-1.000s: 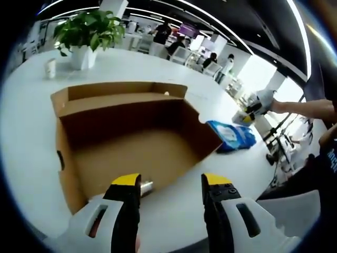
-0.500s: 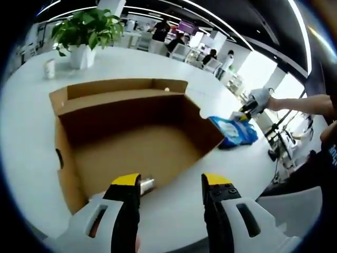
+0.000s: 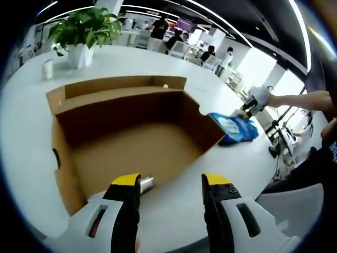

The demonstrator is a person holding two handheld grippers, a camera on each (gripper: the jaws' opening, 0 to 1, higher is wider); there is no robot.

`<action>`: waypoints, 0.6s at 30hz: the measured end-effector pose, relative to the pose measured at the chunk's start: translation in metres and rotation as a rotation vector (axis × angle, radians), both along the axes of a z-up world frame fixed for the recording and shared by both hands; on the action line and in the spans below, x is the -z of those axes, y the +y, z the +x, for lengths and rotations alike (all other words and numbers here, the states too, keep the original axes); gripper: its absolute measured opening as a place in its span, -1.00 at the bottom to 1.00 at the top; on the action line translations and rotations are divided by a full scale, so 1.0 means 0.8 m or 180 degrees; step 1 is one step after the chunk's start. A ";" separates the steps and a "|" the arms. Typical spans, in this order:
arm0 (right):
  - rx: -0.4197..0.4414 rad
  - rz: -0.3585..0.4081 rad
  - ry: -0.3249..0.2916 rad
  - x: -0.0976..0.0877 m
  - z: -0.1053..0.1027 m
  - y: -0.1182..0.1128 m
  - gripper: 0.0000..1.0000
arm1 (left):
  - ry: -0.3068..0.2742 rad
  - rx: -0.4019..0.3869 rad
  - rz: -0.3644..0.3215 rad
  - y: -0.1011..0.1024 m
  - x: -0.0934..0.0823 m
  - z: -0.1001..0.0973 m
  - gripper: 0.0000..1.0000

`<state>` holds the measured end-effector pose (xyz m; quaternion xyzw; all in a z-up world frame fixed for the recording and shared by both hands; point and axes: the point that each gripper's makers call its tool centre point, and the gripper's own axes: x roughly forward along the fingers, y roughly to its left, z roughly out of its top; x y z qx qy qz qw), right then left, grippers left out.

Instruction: Operate the shoe box by opening the lid, removing the specified soft item, and placing it in the target area until the item is outside and the box remains undamaged.

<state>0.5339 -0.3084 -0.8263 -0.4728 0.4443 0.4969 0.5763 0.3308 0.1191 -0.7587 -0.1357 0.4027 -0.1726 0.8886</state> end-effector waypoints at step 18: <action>-0.0106 -0.0289 -0.0095 0.007 0.004 -0.019 -0.62 | -0.0016 0.0011 0.0010 0.000 -0.001 -0.001 -0.06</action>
